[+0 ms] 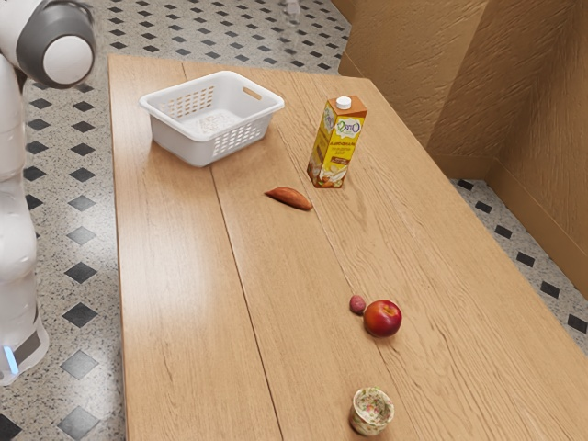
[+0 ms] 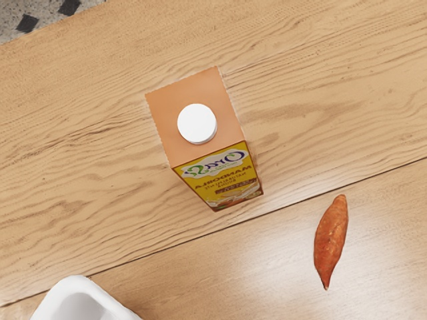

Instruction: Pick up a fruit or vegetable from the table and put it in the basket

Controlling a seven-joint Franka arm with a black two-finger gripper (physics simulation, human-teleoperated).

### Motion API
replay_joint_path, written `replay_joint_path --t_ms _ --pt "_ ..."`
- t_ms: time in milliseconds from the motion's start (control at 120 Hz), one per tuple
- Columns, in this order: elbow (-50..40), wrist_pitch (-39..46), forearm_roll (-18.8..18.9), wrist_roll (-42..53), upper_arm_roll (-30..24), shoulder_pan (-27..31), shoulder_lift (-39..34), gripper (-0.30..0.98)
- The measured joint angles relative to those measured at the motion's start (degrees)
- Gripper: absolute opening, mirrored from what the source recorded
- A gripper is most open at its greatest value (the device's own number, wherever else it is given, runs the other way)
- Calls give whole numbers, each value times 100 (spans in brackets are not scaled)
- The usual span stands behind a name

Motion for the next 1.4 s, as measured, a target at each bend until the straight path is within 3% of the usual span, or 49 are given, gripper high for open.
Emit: replay_joint_path --t_ms 108,167,275,417,492,592,742,1117,1283,1400 --pt "358 -68 118 8 -242 133 129 67" --pt "388 -16 141 -7 -322 50 580 67" --pt "423 651 322 -101 -751 -945 1278 67" --pt "106 1112 685 -598 -892 -2159 1365 67" --pt "-193 1280 570 -917 -917 -2530 1387 66" --pt "-624 1496 16 -1366 -918 -2652 1536 66" --pt "-872 1966 -330 -2003 -942 -2820 1941 66" --pt "-1809 2325 -454 -3217 -1220 -2863 1943 66" --pt "-3016 2342 -382 -3556 -1429 -2890 757 66" --pt "-2663 2102 -314 -3733 -1513 -3152 823 66"
